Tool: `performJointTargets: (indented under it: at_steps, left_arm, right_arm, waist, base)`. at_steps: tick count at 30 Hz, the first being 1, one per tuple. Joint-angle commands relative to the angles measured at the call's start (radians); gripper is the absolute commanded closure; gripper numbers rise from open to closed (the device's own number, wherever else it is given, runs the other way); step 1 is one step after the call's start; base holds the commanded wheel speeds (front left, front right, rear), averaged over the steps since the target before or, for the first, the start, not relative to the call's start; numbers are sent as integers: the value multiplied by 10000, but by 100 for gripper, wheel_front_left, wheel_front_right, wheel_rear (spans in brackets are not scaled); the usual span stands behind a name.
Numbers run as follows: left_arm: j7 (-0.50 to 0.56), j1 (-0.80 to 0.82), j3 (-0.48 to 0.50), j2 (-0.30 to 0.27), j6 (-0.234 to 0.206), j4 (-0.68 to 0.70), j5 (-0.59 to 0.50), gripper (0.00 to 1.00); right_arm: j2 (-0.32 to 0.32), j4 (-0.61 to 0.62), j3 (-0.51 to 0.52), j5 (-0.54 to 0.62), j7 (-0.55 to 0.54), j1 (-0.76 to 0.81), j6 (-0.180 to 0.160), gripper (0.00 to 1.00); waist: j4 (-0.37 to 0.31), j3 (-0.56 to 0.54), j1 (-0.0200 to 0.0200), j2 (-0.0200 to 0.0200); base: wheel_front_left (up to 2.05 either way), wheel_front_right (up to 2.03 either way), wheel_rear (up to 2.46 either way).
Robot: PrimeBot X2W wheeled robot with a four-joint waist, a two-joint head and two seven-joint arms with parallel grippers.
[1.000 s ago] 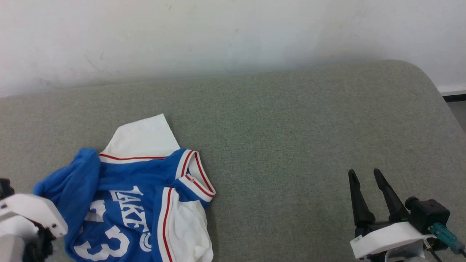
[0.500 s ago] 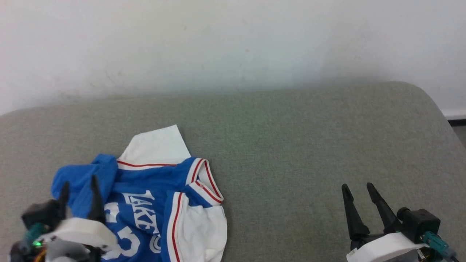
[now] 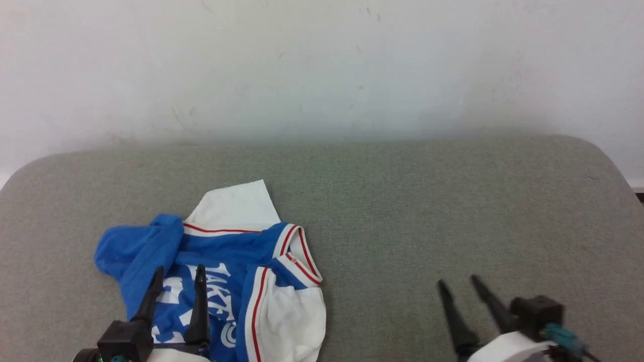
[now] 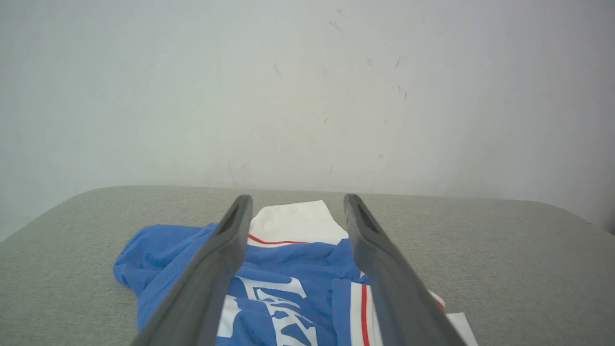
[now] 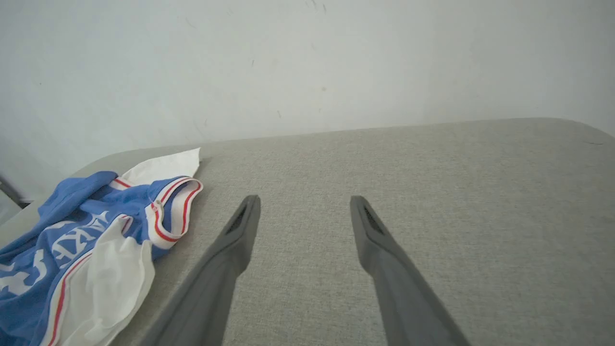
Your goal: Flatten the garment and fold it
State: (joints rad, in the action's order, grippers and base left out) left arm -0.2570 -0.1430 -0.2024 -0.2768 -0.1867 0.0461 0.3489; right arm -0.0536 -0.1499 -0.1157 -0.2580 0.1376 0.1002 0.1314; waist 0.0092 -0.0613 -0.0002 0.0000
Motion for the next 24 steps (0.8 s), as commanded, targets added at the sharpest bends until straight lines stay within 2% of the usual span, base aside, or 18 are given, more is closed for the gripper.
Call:
performJointTargets:
  at_steps: [1, 10, 24]
  left_arm:
    - [-45, -151, -34, 29, 1, 28, -135, 0]
    - [-46, 198, -133, 348, 249, -20, -474, 0]
    - [-47, 1103, -115, 970, 677, -188, -859, 0]
  right_arm:
    - [34, -143, -354, -84, -298, -63, -7, 0]
    - [34, -1731, -3248, -1070, -2299, -1714, -7, 0]
    - [34, -4987, -5890, -2468, -3800, -5105, -7, 0]
  waist:
    - [137, 39, 2, 0]
    - [656, 467, 2, 0]
    - [1108, 1624, 2, 0]
  base:
    - [0, 0, 0]
    - [0, 0, 0]
    - [0, 0, 0]
